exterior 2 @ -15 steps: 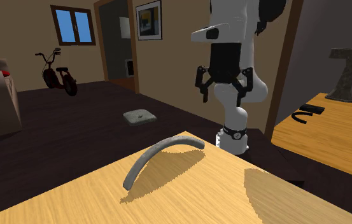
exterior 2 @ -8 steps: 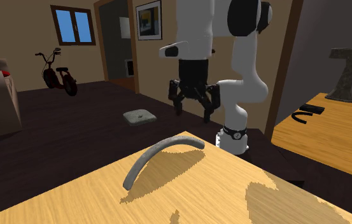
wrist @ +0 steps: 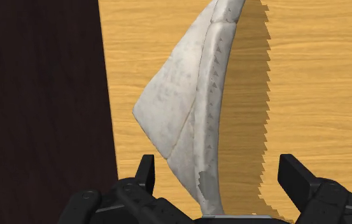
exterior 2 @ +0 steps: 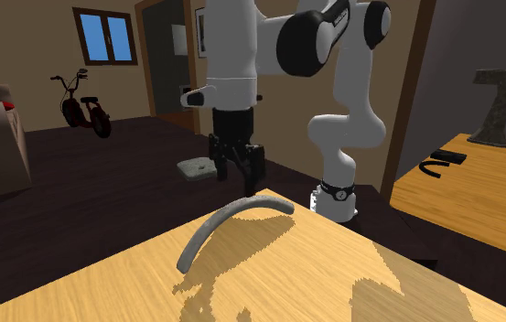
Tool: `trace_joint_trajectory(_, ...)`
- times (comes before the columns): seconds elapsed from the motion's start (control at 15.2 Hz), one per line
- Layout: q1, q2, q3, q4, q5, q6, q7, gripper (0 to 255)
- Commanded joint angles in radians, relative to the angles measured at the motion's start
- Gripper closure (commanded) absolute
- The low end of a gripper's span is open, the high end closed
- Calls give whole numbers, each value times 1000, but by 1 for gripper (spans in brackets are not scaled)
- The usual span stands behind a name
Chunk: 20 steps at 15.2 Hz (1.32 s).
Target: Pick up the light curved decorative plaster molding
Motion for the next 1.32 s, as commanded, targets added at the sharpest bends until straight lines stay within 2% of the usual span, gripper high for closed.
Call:
trace_joint_trajectory(0.0,-3,9,-3,-20,3,29,0,0)
trace_joint_trajectory(0.46,-3,28,-6,-63,12,89,-7,0)
trace_joint_trajectory(0.53,-3,28,-6,-64,11,90,-7,255)
trace_joint_trajectory(1.12,-3,28,-6,-63,12,89,-7,255)
trace_joint_trajectory(1.25,-3,19,-5,-45,8,63,-3,255)
